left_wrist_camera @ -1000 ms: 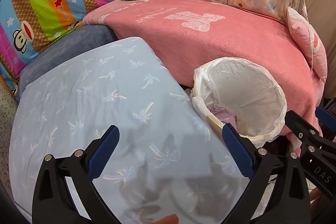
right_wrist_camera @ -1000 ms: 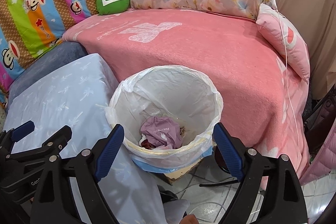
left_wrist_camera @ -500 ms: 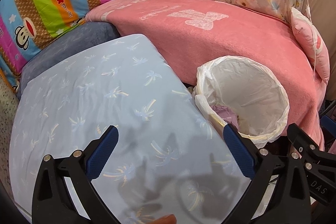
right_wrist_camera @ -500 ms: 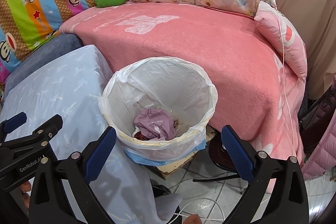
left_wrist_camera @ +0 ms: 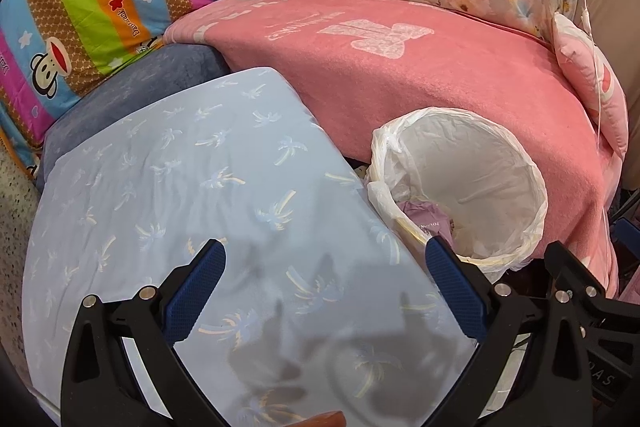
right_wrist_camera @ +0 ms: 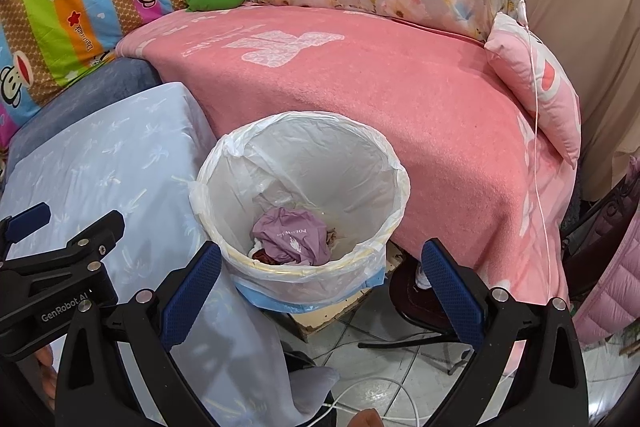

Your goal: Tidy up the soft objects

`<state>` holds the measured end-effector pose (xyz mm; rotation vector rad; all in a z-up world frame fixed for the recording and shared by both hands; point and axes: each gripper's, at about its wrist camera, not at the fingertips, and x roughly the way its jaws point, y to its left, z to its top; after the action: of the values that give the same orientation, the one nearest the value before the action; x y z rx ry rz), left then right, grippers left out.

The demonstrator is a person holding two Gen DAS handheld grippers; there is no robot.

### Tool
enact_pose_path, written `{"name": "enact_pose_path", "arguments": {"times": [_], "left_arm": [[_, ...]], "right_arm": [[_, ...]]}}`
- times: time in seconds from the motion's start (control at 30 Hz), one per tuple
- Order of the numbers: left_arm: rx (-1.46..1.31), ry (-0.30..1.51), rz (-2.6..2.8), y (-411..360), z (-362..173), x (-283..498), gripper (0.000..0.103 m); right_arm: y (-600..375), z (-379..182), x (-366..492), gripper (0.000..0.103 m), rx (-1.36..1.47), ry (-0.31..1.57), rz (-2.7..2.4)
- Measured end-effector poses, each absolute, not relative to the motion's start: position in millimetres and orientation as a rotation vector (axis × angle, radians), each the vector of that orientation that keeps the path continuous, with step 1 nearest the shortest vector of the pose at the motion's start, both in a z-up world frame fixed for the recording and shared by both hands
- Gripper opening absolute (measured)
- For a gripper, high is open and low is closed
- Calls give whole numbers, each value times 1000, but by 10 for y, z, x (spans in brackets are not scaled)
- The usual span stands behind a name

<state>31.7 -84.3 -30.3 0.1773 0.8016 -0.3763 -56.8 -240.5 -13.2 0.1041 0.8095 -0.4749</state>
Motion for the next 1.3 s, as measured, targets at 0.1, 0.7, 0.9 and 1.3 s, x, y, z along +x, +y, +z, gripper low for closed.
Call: {"name": "enact_pose_path", "arguments": {"times": [0.1, 0.7, 0.9, 1.3], "left_arm": [[177, 803, -376, -847, -294, 310, 96], [189, 796, -362, -846, -299, 286, 96], [190, 797, -361, -847, -300, 282, 96], [191, 794, -353, -843, -304, 269, 96]], "right_arm": [[-2417, -147, -574, 98, 108, 816, -479], [-2429, -153, -606, 98, 97, 823, -494], [-2417, -158, -613, 98, 98, 822, -496], [-2422, -175, -632, 98, 99, 823, -499]]}}
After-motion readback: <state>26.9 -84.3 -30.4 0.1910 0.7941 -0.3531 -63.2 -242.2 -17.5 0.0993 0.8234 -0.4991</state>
